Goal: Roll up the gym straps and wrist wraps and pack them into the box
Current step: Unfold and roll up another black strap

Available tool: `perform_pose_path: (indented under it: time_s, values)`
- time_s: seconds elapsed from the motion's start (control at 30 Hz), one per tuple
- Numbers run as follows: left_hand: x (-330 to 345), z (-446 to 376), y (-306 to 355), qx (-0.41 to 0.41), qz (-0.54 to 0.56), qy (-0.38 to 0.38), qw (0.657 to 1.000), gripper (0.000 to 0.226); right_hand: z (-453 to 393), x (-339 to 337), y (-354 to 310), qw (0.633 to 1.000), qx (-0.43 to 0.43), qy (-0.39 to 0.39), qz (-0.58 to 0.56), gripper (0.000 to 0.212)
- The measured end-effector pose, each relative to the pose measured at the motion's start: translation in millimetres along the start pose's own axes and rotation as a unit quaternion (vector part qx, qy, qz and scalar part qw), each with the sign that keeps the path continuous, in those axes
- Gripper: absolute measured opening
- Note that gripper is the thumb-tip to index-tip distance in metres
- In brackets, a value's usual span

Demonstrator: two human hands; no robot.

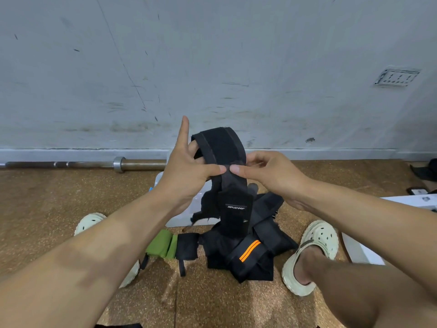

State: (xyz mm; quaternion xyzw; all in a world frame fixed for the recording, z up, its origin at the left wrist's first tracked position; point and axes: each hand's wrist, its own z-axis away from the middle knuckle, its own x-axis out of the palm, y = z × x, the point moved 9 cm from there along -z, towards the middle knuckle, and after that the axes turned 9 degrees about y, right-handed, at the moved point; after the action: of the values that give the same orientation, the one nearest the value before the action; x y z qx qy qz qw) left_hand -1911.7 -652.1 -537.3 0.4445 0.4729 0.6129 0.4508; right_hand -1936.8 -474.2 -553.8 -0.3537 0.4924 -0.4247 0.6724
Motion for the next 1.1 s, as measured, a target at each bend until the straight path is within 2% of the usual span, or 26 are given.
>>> perform_pose_path:
  time_s: [0.07, 0.13, 0.4, 0.63, 0.8, 0.97, 1.1]
  values:
    - [0.6, 1.3, -0.5, -0.008, 0.007, -0.002, 1.000, 0.122, 3.6, 12.1, 4.8, 0.996, 0.012, -0.082, -0.017, 0.038]
    - [2.6, 2.8, -4.0, -0.022, 0.021, -0.002, 1.000, 0.120, 6.4, 19.2, 5.0, 0.993, -0.007, -0.117, -0.031, 0.038]
    - [2.4, 2.4, -7.8, -0.047, 0.070, 0.020, 0.996, 0.119, 4.0, 17.9, -2.3, 0.992, -0.031, -0.051, -0.110, 0.036]
    - [-0.9, 0.8, -9.9, -0.110, 0.167, 0.043, 0.979, 0.108, 11.2, 41.9, 6.7, 0.988, -0.004, -0.141, -0.062, 0.031]
    - [-6.5, -3.1, -4.8, -0.115, 0.201, 0.060, 0.971, 0.105, 14.4, 53.6, 16.6, 0.980, 0.042, -0.190, -0.030, 0.037]
    - [-18.6, -10.3, 7.0, -0.097, 0.234, 0.088, 0.963, 0.105, 12.7, 57.7, 35.7, 0.981, 0.063, -0.184, 0.012, 0.035]
    - [-33.7, -15.3, 14.0, -0.074, 0.228, 0.127, 0.962, 0.106, 6.1, 53.8, 39.3, 0.992, 0.058, -0.111, 0.004, 0.033]
